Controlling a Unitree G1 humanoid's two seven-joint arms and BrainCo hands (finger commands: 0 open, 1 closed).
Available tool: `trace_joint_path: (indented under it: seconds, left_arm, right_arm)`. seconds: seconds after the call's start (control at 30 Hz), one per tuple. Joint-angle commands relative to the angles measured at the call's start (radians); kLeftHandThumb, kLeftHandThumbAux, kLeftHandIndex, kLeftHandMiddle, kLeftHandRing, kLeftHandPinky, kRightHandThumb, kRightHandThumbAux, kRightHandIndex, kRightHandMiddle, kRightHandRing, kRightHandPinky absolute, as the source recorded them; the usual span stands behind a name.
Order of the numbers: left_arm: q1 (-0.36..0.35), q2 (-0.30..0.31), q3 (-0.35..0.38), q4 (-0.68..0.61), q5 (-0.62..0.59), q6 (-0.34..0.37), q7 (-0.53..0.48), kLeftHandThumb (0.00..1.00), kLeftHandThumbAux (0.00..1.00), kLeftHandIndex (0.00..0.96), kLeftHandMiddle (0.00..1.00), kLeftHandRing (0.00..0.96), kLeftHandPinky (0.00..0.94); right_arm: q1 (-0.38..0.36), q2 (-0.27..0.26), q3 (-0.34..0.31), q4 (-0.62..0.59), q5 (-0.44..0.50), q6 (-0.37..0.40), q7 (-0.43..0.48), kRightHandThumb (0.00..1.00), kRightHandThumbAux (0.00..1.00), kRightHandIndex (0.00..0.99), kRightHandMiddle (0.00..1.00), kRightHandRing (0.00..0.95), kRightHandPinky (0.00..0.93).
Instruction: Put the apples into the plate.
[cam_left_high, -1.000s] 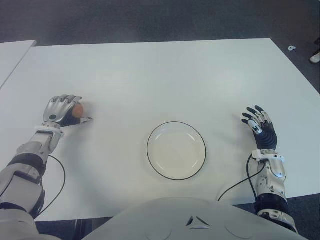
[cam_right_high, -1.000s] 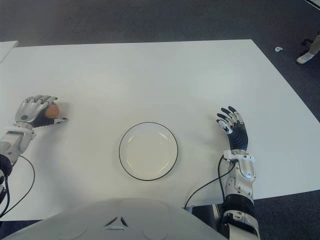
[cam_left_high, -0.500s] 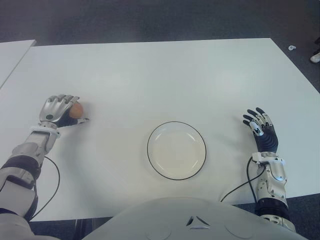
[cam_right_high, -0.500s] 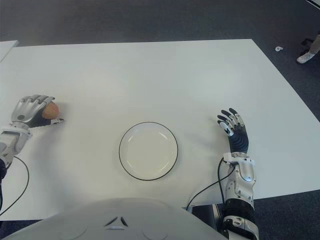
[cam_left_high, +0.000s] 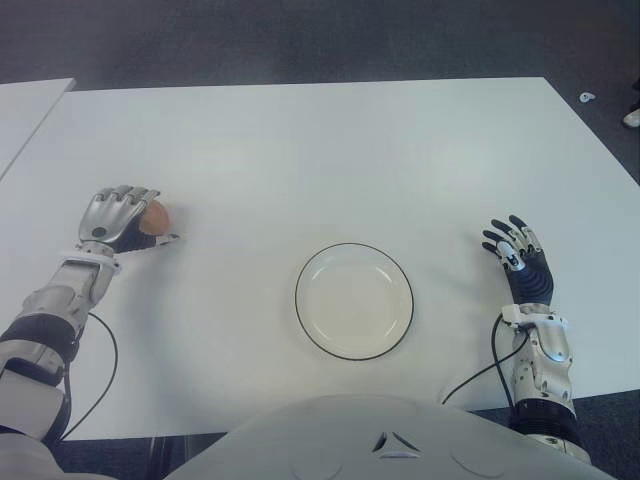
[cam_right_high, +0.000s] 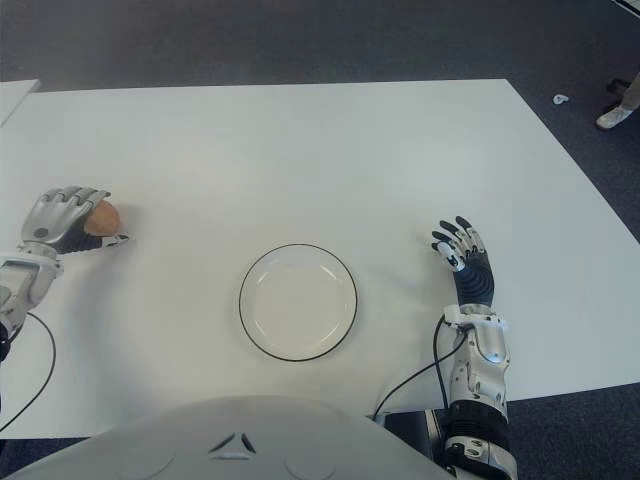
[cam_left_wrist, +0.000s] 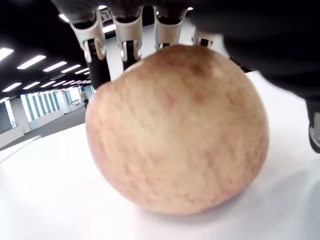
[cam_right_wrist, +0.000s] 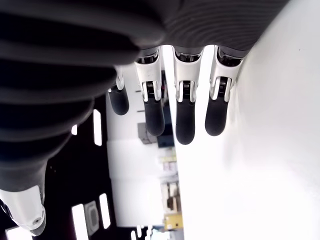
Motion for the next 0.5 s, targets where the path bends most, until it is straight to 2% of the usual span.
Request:
trace_joint_path:
  seconds: [0.03, 0.27, 0.5]
  left_arm:
    - [0.021, 0.009, 0.012, -0.023, -0.005, 0.017, -0.054, 0.377, 0.361, 0.178, 0.239, 0.231, 0.246]
    - [0.035, 0.014, 0.031, -0.048, -0.011, 0.027, -0.086, 0.377, 0.364, 0.172, 0.235, 0.228, 0.232]
    - [0.036, 0.009, 0.042, -0.051, 0.002, 0.035, -0.073, 0.372, 0.367, 0.168, 0.235, 0.231, 0.248]
  right_arm:
    - [0.017, 0.010, 0.005, -0.005, 0.004, 0.038, -0.002, 0.589, 0.608, 0.118, 0.228, 0.249, 0.278]
    - [0.016, 0.008, 0.002, -0.014, 0.004, 0.047, -0.004, 0.576, 0.612, 0.105, 0.222, 0.249, 0.283]
    - [0.010, 0.009, -0.003, -0.023, 0.010, 0.068, -0.012, 0.586, 0.610, 0.108, 0.226, 0.255, 0.289]
